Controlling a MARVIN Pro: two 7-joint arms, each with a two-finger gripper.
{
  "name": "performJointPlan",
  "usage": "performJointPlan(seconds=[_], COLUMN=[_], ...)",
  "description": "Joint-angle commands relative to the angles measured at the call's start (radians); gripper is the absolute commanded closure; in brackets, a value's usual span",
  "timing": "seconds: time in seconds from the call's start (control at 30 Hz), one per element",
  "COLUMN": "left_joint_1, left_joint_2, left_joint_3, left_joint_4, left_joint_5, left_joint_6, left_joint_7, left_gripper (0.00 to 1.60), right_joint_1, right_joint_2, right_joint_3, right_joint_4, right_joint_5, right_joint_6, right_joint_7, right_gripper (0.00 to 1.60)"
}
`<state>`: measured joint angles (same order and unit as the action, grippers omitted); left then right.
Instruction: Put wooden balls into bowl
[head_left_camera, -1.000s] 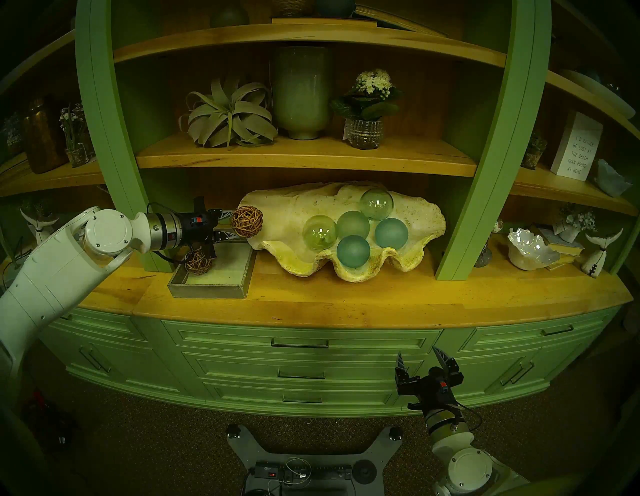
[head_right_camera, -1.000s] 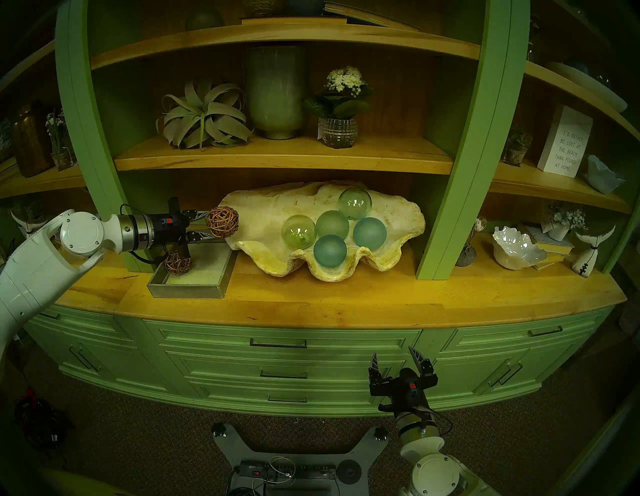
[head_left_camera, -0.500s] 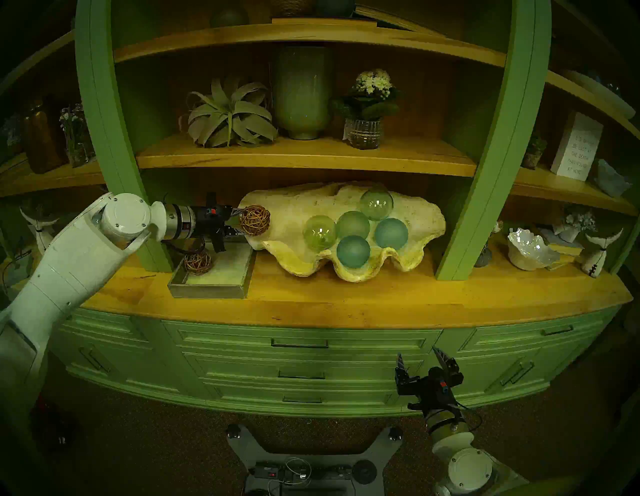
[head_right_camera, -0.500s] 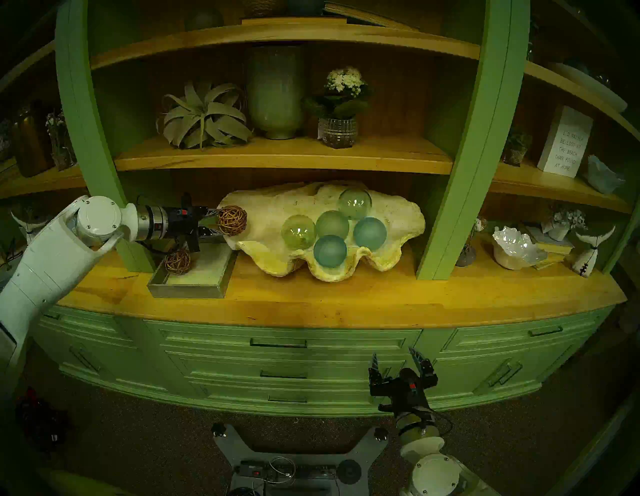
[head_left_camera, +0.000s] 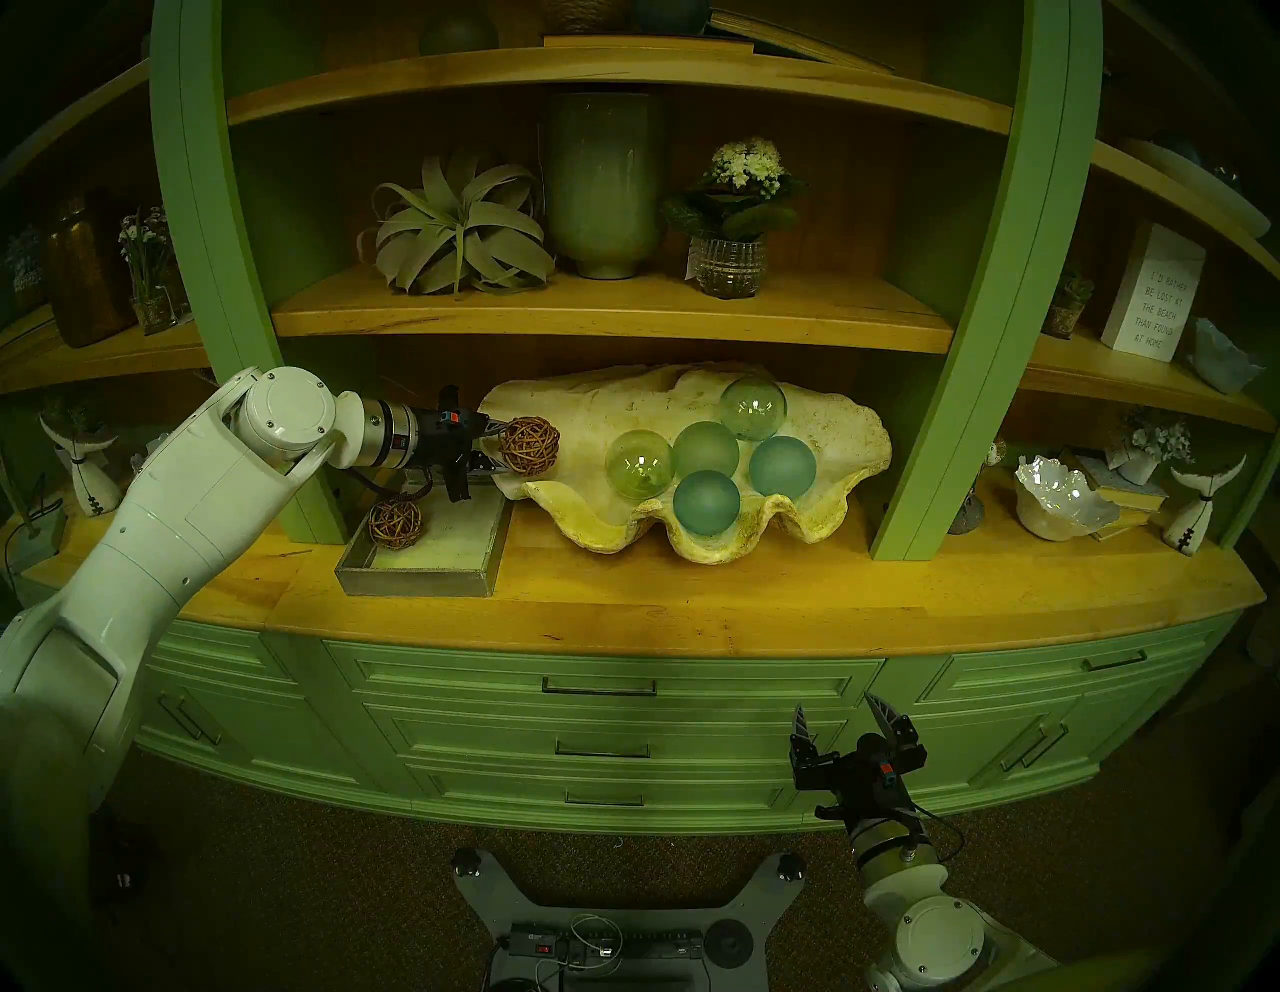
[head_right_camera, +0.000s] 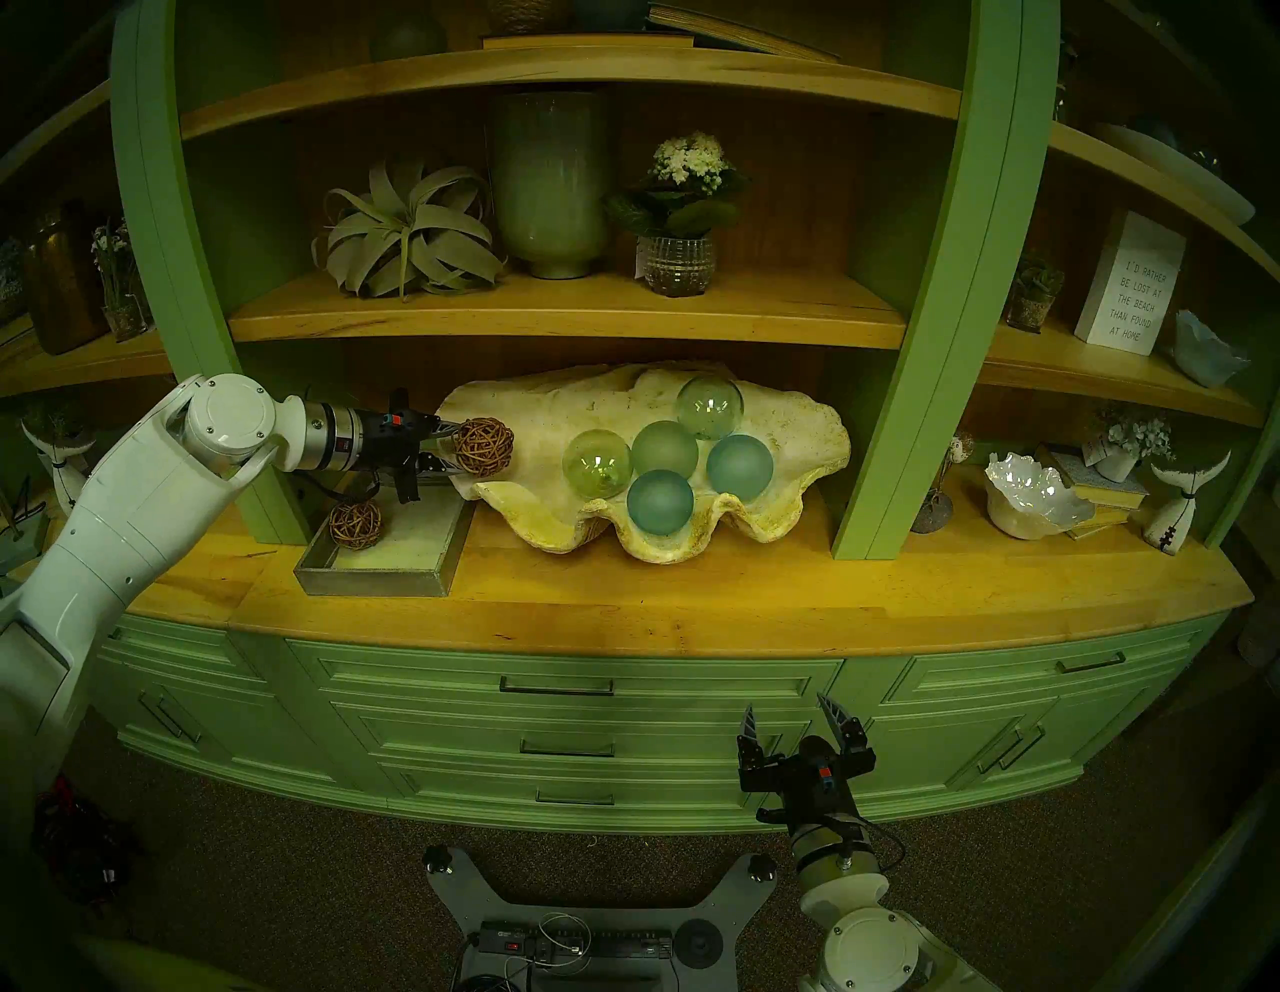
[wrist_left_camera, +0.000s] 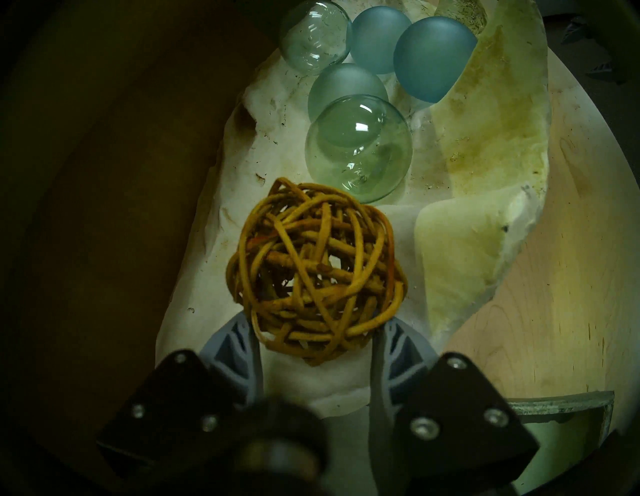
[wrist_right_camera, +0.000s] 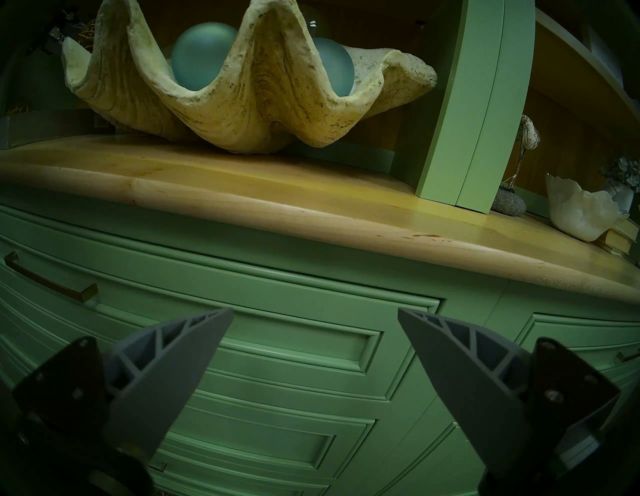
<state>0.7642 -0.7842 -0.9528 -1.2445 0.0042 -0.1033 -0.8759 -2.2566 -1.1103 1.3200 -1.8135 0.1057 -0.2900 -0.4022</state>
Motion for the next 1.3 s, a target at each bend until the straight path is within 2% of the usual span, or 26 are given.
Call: performJointPlan(seconds=[0.0, 0.1, 0.13, 0.2, 0.37, 0.4, 0.47, 0.5, 0.53, 0.57, 0.6, 0.93, 1.27], left_joint_1=[-0.117, -0.124, -0.129, -0.134, -0.144, -0.145, -0.146, -0.146, -0.146, -0.145, -0.144, -0.126, -0.092], left_joint_2=[-0.066, -0.077, -0.079, -0.083, -0.092, -0.093, -0.093, -0.092, -0.09, -0.088, -0.086, -0.057, 0.024], left_joint_3=[-0.006, -0.008, -0.005, -0.005, -0.007, -0.008, -0.008, -0.008, -0.009, -0.01, -0.01, -0.017, -0.047], left_joint_4=[0.038, 0.056, 0.064, 0.08, 0.112, 0.12, 0.128, 0.129, 0.13, 0.129, 0.128, 0.093, 0.007], left_joint_5=[0.022, 0.037, 0.04, 0.05, 0.063, 0.067, 0.07, 0.073, 0.074, 0.076, 0.078, 0.09, 0.067], left_joint_6=[-0.015, -0.022, -0.026, -0.03, -0.048, -0.056, -0.065, -0.069, -0.073, -0.076, -0.078, -0.101, -0.111], left_joint_7=[-0.015, -0.026, -0.03, -0.032, -0.045, -0.052, -0.062, -0.063, -0.069, -0.071, -0.074, -0.094, -0.115], left_gripper=[1.41, 1.26, 1.07, 0.92, 0.85, 0.79, 0.56, 0.29, 0.22, 0.07, 0.01, 0.0, 0.0], right_joint_1=[0.006, 0.005, 0.005, 0.005, 0.004, 0.004, 0.004, 0.004, 0.004, 0.004, 0.004, 0.004, 0.004], right_joint_2=[0.0, 0.001, 0.001, 0.001, 0.001, 0.001, 0.001, 0.001, 0.001, 0.001, 0.001, 0.001, 0.001], right_joint_3=[0.003, 0.003, 0.003, 0.003, 0.003, 0.003, 0.004, 0.004, 0.004, 0.004, 0.004, 0.004, 0.003], right_joint_4=[-0.031, -0.032, -0.032, -0.032, -0.033, -0.033, -0.033, -0.034, -0.034, -0.034, -0.034, -0.035, -0.034], right_joint_5=[-0.001, -0.001, -0.001, -0.001, -0.001, -0.001, -0.001, -0.001, -0.001, -0.001, -0.001, -0.001, -0.001], right_joint_6=[-0.007, -0.007, -0.007, -0.006, -0.006, -0.006, -0.006, -0.006, -0.006, -0.006, -0.006, -0.005, -0.006], right_joint_7=[-0.001, -0.001, -0.001, -0.001, -0.001, -0.001, -0.001, -0.001, -0.001, -0.001, -0.001, -0.001, -0.001], right_gripper=[0.0, 0.0, 0.0, 0.0, 0.0, 0.0, 0.0, 0.0, 0.0, 0.0, 0.0, 0.0, 0.0])
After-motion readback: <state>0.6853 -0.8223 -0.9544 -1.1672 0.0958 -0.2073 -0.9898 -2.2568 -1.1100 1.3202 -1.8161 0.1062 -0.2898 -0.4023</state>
